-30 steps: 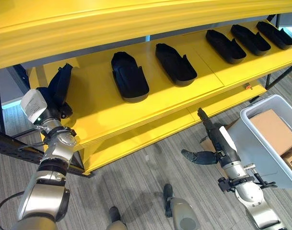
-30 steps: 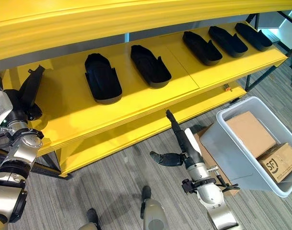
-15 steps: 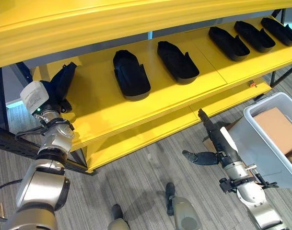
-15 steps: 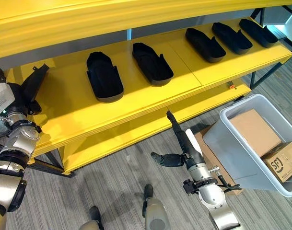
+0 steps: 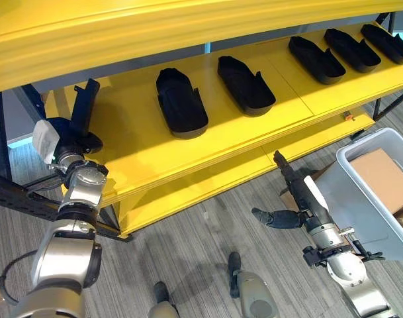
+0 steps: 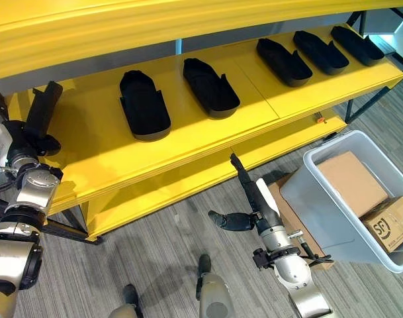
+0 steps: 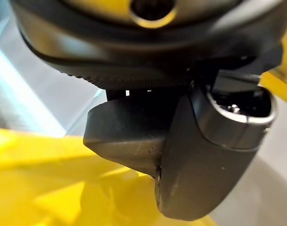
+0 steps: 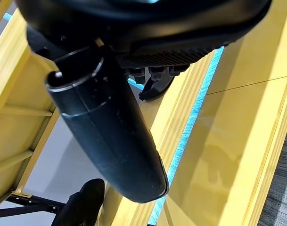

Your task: Move parts from the plastic box to the shelf.

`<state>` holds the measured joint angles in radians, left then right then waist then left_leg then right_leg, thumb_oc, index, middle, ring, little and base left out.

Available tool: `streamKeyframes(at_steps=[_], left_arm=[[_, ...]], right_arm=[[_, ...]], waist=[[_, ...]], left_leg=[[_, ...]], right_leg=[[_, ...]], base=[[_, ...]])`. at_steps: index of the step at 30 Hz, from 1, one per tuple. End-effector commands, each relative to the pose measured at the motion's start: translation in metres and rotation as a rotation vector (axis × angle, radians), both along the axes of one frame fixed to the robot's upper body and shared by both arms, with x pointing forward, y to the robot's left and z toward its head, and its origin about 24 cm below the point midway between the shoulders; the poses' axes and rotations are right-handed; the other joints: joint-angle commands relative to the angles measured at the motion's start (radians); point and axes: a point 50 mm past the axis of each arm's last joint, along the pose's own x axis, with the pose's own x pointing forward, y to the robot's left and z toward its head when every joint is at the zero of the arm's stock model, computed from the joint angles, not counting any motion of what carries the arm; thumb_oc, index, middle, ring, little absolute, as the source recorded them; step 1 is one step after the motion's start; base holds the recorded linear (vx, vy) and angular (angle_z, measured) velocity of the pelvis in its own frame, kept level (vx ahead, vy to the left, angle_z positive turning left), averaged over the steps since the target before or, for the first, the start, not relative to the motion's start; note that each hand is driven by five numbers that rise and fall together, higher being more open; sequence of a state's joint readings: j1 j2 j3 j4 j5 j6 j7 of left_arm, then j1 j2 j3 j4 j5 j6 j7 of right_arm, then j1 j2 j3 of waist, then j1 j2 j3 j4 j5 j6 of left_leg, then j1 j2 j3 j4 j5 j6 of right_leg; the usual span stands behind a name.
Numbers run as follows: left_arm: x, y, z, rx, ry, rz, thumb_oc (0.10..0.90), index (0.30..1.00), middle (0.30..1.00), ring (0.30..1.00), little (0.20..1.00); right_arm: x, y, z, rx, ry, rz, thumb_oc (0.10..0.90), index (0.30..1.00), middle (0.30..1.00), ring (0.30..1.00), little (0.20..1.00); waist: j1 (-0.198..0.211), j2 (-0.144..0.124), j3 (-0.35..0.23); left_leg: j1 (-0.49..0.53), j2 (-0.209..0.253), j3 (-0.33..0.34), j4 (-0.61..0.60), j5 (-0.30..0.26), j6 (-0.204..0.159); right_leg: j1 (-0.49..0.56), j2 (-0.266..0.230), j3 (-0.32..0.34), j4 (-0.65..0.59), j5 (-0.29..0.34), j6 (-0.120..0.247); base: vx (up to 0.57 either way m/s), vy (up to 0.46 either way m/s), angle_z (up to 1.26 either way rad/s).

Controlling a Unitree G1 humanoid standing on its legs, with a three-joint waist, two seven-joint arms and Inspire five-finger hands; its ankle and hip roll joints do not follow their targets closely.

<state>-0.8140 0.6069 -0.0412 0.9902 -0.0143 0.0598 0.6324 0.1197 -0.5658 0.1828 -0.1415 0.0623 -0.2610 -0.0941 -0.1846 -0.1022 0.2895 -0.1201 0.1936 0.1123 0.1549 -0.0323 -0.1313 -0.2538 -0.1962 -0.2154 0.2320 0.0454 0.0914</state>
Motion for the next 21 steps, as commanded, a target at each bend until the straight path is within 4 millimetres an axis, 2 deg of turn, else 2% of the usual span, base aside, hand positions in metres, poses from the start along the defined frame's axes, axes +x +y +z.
streamKeyframes(at_steps=[1, 2, 6, 14, 21], left_arm=[[-0.007, 0.014, 0.040, 0.027, -0.240, 0.050, 0.400, 0.300, 0.300, 0.300, 0.300], [-0.007, 0.011, 0.045, 0.019, -0.286, 0.049, 0.400, 0.300, 0.300, 0.300, 0.300], [-0.011, 0.016, 0.040, 0.007, -0.281, 0.065, 0.400, 0.300, 0.300, 0.300, 0.300], [-0.010, 0.010, 0.045, 0.042, -0.316, 0.058, 0.400, 0.300, 0.300, 0.300, 0.300], [-0.007, 0.003, 0.036, 0.035, -0.278, 0.038, 0.400, 0.300, 0.300, 0.300, 0.300]], right_arm=[[-0.001, 0.001, 0.038, 0.072, -0.206, 0.016, 0.900, 1.000, 1.000, 1.000, 1.000], [-0.002, 0.001, 0.037, 0.070, -0.204, 0.014, 0.900, 1.000, 1.000, 1.000, 1.000], [-0.002, 0.002, 0.037, 0.075, -0.202, 0.019, 0.900, 1.000, 1.000, 1.000, 1.000], [-0.002, 0.002, 0.039, 0.065, -0.214, 0.023, 0.900, 1.000, 1.000, 1.000, 1.000], [-0.003, 0.001, 0.039, 0.056, -0.213, 0.017, 0.900, 1.000, 1.000, 1.000, 1.000]], waist=[[0.012, -0.021, -0.054], [0.014, -0.022, -0.054], [0.013, -0.022, -0.057], [0.014, -0.023, -0.057], [0.010, -0.020, -0.054]], left_leg=[[0.019, 0.027, 0.012, 0.111, -0.108, 0.014], [0.019, 0.027, 0.011, 0.113, -0.111, 0.014], [0.020, 0.027, 0.011, 0.115, -0.112, 0.013], [0.016, 0.027, 0.009, 0.118, -0.112, 0.014], [0.010, 0.028, 0.008, 0.124, -0.111, 0.012]], right_leg=[[0.003, -0.003, 0.078, 0.046, -0.029, 0.067], [0.004, -0.003, 0.079, 0.047, -0.031, 0.067], [0.003, -0.002, 0.081, 0.048, -0.031, 0.068], [0.002, -0.003, 0.080, 0.053, -0.033, 0.068], [-0.005, -0.002, 0.084, 0.056, -0.035, 0.068]], base=[[0.00, 0.000, 0.00], [0.00, 0.000, 0.00], [0.00, 0.000, 0.00], [0.00, 0.000, 0.00], [0.00, 0.000, 0.00]])
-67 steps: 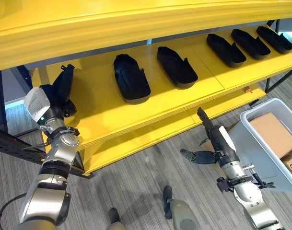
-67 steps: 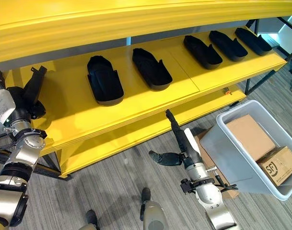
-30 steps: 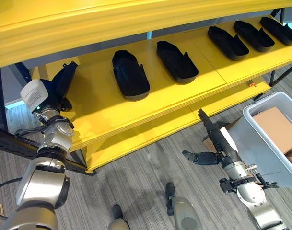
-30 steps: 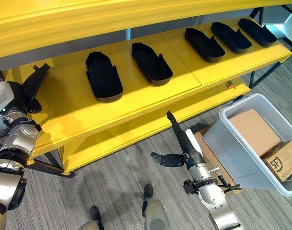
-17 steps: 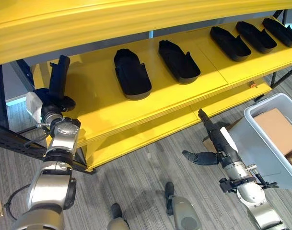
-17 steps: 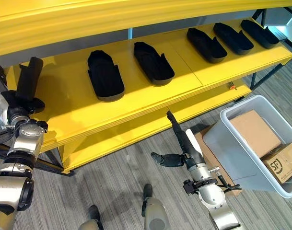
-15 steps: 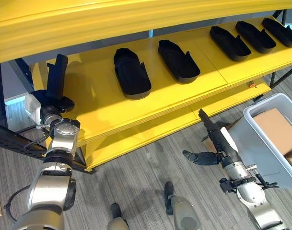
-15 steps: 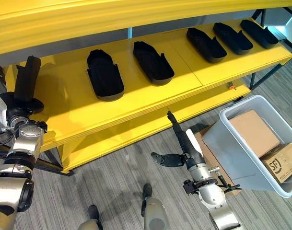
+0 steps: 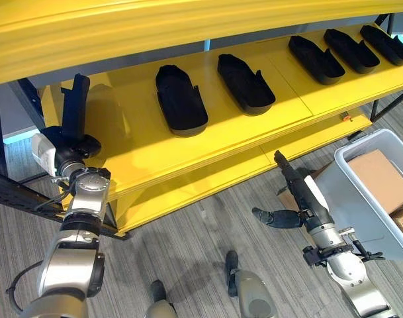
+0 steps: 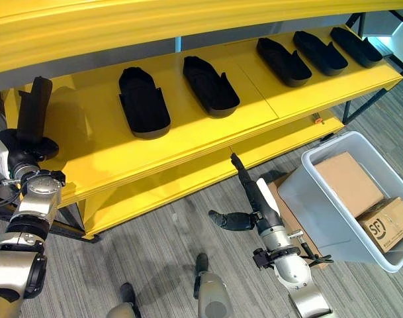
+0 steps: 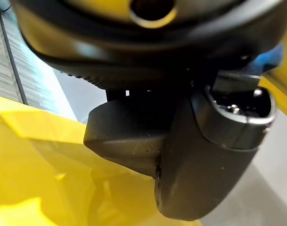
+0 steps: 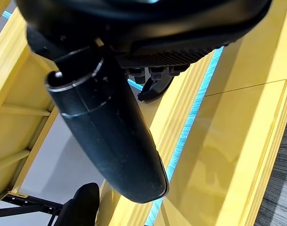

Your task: Move parts from the plastic box to the shelf.

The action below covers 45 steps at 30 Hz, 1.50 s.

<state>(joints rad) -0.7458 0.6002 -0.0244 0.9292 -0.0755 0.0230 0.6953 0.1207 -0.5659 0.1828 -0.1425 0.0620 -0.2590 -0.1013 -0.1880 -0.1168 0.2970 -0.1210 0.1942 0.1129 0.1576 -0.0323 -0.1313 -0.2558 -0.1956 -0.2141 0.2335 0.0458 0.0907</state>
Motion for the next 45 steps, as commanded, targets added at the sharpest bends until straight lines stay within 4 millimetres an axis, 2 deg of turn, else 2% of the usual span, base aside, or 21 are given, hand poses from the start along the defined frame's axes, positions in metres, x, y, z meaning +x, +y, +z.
streamKeyframes(at_steps=[1, 12, 14, 21, 27, 28, 29, 34, 38, 45], left_arm=[[0.003, 0.001, 0.045, 0.078, -0.204, 0.005, 0.400, 0.300, 0.300, 0.300, 0.300], [0.012, -0.015, 0.030, 0.059, -0.141, -0.054, 0.400, 0.300, 0.300, 0.300, 0.300], [0.014, -0.020, 0.022, 0.025, -0.122, -0.062, 0.400, 0.300, 0.300, 0.300, 0.300], [0.020, -0.032, 0.015, -0.038, -0.116, -0.093, 0.400, 0.300, 0.300, 0.300, 0.300], [0.021, -0.032, 0.010, -0.069, -0.106, -0.093, 0.400, 0.300, 0.300, 0.300, 0.300], [0.020, -0.031, 0.010, -0.071, -0.103, -0.090, 0.514, 0.459, 0.459, 0.459, 0.459], [0.020, -0.031, 0.008, -0.078, -0.094, -0.089, 0.900, 1.000, 1.000, 1.000, 1.000], [0.019, -0.027, 0.006, -0.073, -0.071, -0.084, 0.900, 1.000, 1.000, 1.000, 1.000], [0.019, -0.024, 0.005, 0.009, -0.012, -0.097, 0.900, 1.000, 1.000, 1.000, 1.000], [0.015, -0.010, 0.008, 0.283, 0.183, -0.130, 0.900, 1.000, 1.000, 1.000, 1.000]], right_arm=[[-0.002, 0.001, 0.039, 0.052, -0.213, 0.024, 0.900, 1.000, 1.000, 1.000, 1.000], [-0.003, 0.002, 0.038, 0.057, -0.205, 0.031, 0.900, 1.000, 1.000, 1.000, 1.000], [-0.003, 0.002, 0.037, 0.061, -0.202, 0.032, 0.900, 1.000, 1.000, 1.000, 1.000], [-0.004, 0.002, 0.037, 0.063, -0.199, 0.033, 0.900, 1.000, 1.000, 1.000, 1.000], [-0.003, 0.003, 0.037, 0.063, -0.197, 0.033, 0.900, 1.000, 1.000, 1.000, 1.000], [-0.003, 0.002, 0.036, 0.062, -0.195, 0.032, 0.900, 1.000, 1.000, 1.000, 1.000], [-0.002, 0.002, 0.036, 0.060, -0.194, 0.030, 0.900, 1.000, 1.000, 1.000, 1.000], [-0.004, 0.002, 0.035, 0.058, -0.188, 0.034, 0.900, 1.000, 1.000, 1.000, 1.000], [-0.004, 0.000, 0.035, 0.049, -0.184, 0.028, 0.900, 1.000, 1.000, 1.000, 1.000], [-0.004, -0.005, 0.037, 0.042, -0.186, 0.021, 0.900, 1.000, 1.000, 1.000, 1.000]], waist=[[0.012, -0.005, -0.062], [0.009, -0.003, -0.063], [0.007, -0.004, -0.064], [0.002, -0.008, -0.067], [0.001, -0.007, -0.062], [0.002, -0.006, -0.062], [0.002, -0.005, -0.060], [0.005, -0.003, -0.059], [0.006, -0.003, -0.060], [0.008, 0.002, -0.063]], left_leg=[[0.011, 0.027, 0.007, 0.121, -0.111, 0.013], [0.004, 0.026, 0.007, 0.121, -0.109, 0.014], [0.004, 0.026, 0.007, 0.119, -0.108, 0.014], [0.002, 0.028, 0.008, 0.122, -0.109, 0.013], [-0.002, 0.028, 0.008, 0.129, -0.110, 0.013], [-0.002, 0.027, 0.008, 0.129, -0.110, 0.013], [-0.004, 0.027, 0.008, 0.132, -0.111, 0.014], [-0.010, 0.027, 0.006, 0.138, -0.114, 0.014], [-0.011, 0.027, 0.004, 0.138, -0.114, 0.014], [-0.011, 0.027, 0.004, 0.136, -0.113, 0.015]], right_leg=[[-0.005, -0.002, 0.083, 0.056, -0.036, 0.068], [-0.007, -0.002, 0.083, 0.056, -0.034, 0.066], [-0.007, -0.002, 0.084, 0.053, -0.033, 0.066], [-0.008, 0.001, 0.085, 0.055, -0.034, 0.066], [-0.012, 0.000, 0.087, 0.059, -0.033, 0.066], [-0.012, 0.000, 0.087, 0.059, -0.034, 0.066], [-0.014, -0.001, 0.088, 0.062, -0.034, 0.066], [-0.015, -0.002, 0.087, 0.065, -0.037, 0.065], [-0.015, -0.003, 0.086, 0.068, -0.039, 0.065], [-0.016, -0.002, 0.088, 0.071, -0.039, 0.066]], base=[[0.00, 0.000, 0.00], [0.00, 0.000, 0.00], [0.00, 0.000, 0.00], [0.00, 0.000, 0.00], [0.00, 0.000, 0.00], [0.00, 0.000, 0.00], [0.00, 0.000, 0.00], [0.00, 0.000, -0.01], [0.00, 0.000, 0.00], [0.00, 0.000, 0.00]])
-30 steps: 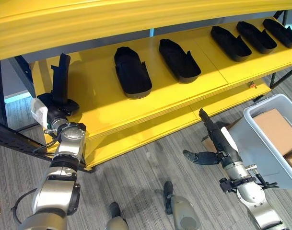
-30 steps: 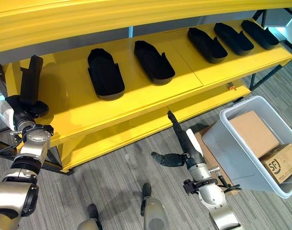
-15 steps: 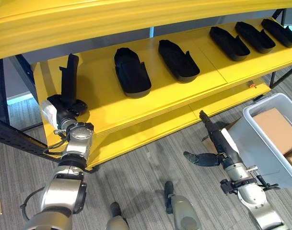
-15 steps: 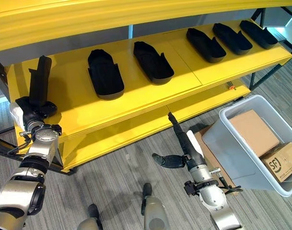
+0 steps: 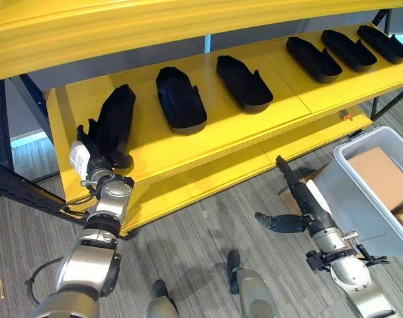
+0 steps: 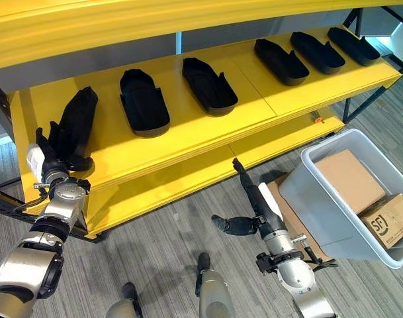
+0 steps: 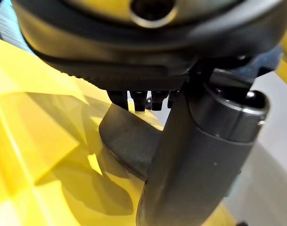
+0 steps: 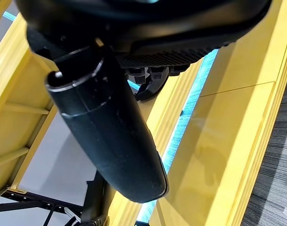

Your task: Move parts from the plastic box to the shelf.

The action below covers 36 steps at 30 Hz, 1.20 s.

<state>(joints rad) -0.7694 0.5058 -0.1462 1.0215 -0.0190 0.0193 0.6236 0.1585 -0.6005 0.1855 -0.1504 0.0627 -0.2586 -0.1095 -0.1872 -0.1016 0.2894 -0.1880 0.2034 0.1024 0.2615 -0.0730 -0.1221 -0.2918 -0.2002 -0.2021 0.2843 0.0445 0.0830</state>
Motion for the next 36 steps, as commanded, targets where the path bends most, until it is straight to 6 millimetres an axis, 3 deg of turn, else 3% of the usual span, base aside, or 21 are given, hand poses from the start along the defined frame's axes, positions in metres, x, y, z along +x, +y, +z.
streamKeyframes(at_steps=[1, 9, 19, 36], left_arm=[[0.000, 0.032, 0.043, 0.328, 0.034, 0.003, 0.900, 1.000, 1.000, 1.000, 1.000], [0.003, 0.031, 0.065, 0.715, 0.170, -0.099, 0.900, 1.000, 1.000, 1.000, 1.000], [-0.001, 0.023, 0.079, 0.935, 0.195, -0.197, 0.900, 1.000, 1.000, 1.000, 1.000], [-0.023, 0.037, 0.090, 0.988, 0.211, -0.237, 0.900, 1.000, 1.000, 1.000, 1.000]], right_arm=[[0.003, 0.000, 0.041, 0.068, -0.214, 0.030, 0.900, 1.000, 1.000, 1.000, 1.000], [0.005, -0.005, 0.041, 0.061, -0.208, 0.021, 0.900, 1.000, 1.000, 1.000, 1.000], [0.005, -0.009, 0.041, 0.061, -0.205, 0.003, 0.900, 1.000, 1.000, 1.000, 1.000], [0.002, -0.020, 0.037, 0.051, -0.182, -0.055, 0.900, 1.000, 1.000, 1.000, 1.000]], waist=[[0.009, -0.011, -0.054], [0.014, -0.004, -0.047], [0.022, -0.001, -0.042], [0.038, 0.004, -0.039]], left_leg=[[0.057, 0.019, 0.015, 0.033, -0.073, 0.005], [0.047, 0.016, 0.007, 0.038, -0.073, 0.008], [0.042, 0.012, 0.002, 0.042, -0.077, 0.012], [0.034, 0.007, -0.001, 0.052, -0.086, 0.016]], right_leg=[[0.021, 0.003, 0.077, 0.021, -0.038, 0.074], [0.020, 0.000, 0.075, 0.022, -0.040, 0.074], [0.020, -0.002, 0.075, 0.021, -0.040, 0.072], [0.017, -0.006, 0.074, 0.025, -0.041, 0.068]], base=[[0.00, 0.000, 0.00], [0.00, 0.000, 0.00], [0.00, 0.000, 0.01], [0.00, 0.000, 0.00]])
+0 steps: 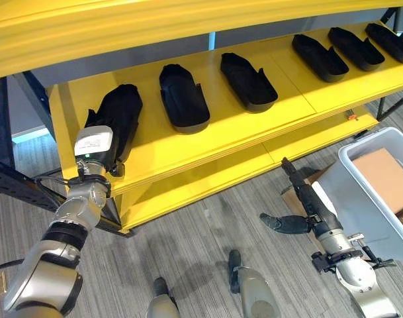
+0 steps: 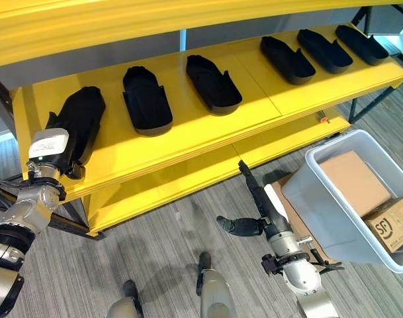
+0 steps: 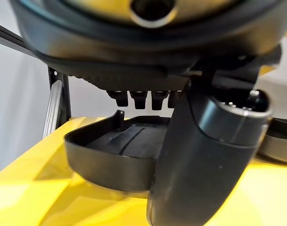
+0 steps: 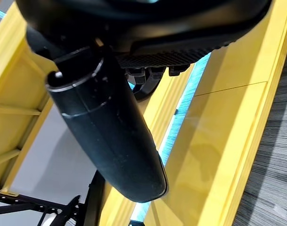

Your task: Move parts from the plastic box to the shelf.

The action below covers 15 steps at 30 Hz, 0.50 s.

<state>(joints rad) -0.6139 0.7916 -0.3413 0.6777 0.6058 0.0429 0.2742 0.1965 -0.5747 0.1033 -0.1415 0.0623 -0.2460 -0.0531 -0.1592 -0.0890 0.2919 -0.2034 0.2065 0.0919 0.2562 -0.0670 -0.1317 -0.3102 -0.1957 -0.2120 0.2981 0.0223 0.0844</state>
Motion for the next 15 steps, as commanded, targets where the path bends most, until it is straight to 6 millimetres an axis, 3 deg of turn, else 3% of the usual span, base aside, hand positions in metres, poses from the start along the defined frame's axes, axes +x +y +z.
streamKeyframes(at_steps=[1, 7, 15], left_arm=[[-0.011, 0.026, 0.058, 0.114, -0.201, 0.040, 0.900, 1.000, 1.000, 1.000, 1.000], [-0.025, 0.027, 0.062, 0.140, -0.232, 0.010, 0.900, 1.000, 1.000, 1.000, 1.000], [-0.029, 0.029, 0.065, 0.163, -0.230, 0.000, 0.900, 1.000, 1.000, 1.000, 1.000]], right_arm=[[0.006, -0.006, 0.040, 0.050, -0.217, -0.016, 0.900, 1.000, 1.000, 1.000, 1.000], [0.005, -0.009, 0.040, 0.054, -0.215, -0.033, 0.900, 1.000, 1.000, 1.000, 1.000], [0.005, -0.012, 0.040, 0.050, -0.213, -0.042, 0.900, 1.000, 1.000, 1.000, 1.000]], waist=[[0.012, -0.008, -0.042], [0.022, -0.006, -0.042], [0.020, -0.003, -0.046]], left_leg=[[0.050, 0.004, 0.010, 0.057, -0.092, 0.025], [0.046, 0.005, 0.005, 0.060, -0.095, 0.027], [0.048, 0.004, 0.005, 0.058, -0.095, 0.028]], right_leg=[[0.036, -0.010, 0.083, 0.010, -0.019, 0.066], [0.037, -0.012, 0.081, 0.010, -0.020, 0.065], [0.041, -0.013, 0.080, 0.008, -0.020, 0.065]], base=[[0.00, 0.000, 0.00], [0.00, 0.000, 0.00], [0.00, 0.000, 0.00]])
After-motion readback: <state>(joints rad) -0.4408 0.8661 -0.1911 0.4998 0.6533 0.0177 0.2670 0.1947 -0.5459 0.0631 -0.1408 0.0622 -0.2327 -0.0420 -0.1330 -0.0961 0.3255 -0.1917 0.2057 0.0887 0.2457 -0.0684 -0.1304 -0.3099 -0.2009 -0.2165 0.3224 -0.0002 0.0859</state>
